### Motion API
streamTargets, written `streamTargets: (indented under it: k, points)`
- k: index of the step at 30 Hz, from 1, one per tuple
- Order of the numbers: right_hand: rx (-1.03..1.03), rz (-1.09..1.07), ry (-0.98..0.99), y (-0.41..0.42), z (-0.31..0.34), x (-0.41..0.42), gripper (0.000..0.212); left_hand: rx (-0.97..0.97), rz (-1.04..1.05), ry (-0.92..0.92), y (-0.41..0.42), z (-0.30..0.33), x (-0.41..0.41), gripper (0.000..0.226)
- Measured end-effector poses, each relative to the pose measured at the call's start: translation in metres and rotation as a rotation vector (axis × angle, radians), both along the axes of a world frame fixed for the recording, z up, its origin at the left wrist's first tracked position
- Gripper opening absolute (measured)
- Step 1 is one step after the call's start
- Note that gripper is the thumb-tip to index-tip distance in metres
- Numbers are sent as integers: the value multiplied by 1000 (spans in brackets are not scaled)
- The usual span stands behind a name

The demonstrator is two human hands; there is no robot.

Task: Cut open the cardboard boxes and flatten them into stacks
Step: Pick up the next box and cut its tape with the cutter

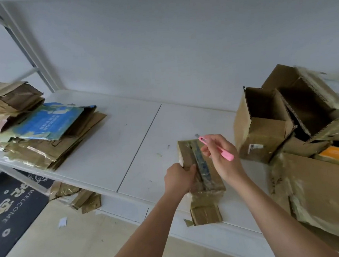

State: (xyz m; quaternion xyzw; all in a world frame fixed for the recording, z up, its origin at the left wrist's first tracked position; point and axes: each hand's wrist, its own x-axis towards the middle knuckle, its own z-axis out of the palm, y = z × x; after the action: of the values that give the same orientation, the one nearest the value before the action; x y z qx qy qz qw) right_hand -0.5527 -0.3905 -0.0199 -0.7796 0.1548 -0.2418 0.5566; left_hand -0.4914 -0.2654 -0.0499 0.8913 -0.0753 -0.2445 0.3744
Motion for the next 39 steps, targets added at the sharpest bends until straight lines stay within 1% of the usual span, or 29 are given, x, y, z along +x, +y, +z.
streamTargets:
  k: [3, 5, 7, 9, 11, 15, 20, 24, 28, 31, 33, 35, 36, 38, 39]
  points:
    - [-42, -10, 47, -1, -15, 3, 6, -26, -35, -68, 2, -2, -4, 50]
    - [-73, -35, 57, 1, -20, 1, 11, -15, -59, -108, 3, -2, -5, 52]
    - [-92, -29, 48, 2, -22, 1, 10, -15, -75, -135, 4, -4, -6, 49]
    - [-161, 8, 55, 2, -24, 1, 8, -7, -82, -153, 4, -5, -7, 46]
    - [-222, 44, 66, 1, -25, 3, 11, -10, -82, -157, 4, -5, -8, 45]
    - [-411, 128, 130, 1, -26, 7, 14, -24, -76, -152, 3, -6, -7, 44]
    - [-357, 175, 291, 2, -16, 1, 10, -23, -42, -124, 1, -4, -8, 42]
    - [-255, 194, 316, 3, -6, -23, 16, 25, -30, -130, -4, 0, -10, 39]
    - [-196, 220, 351, 1, 8, -49, 19, 54, -94, -121, -11, 3, -13, 38]
    - [-154, 254, 369, 4, 11, -72, 19, 85, -89, -144, -18, 4, -12, 35]
    - [-155, 271, 352, 8, 10, -86, 18, 87, -73, -133, -23, 5, -13, 32]
    - [-137, 265, 304, 10, 8, -95, 22, 90, -66, -119, -25, 7, -14, 31]
    - [-104, 249, 269, 9, 9, -98, 25, 91, -62, -118, -26, 8, -14, 30]
    - [-48, 180, 182, 9, 8, -101, 27, 34, -57, -112, -25, 9, -14, 27]
    - [-32, 124, 125, 9, 8, -104, 26, -7, -73, -120, -24, 10, -13, 35]
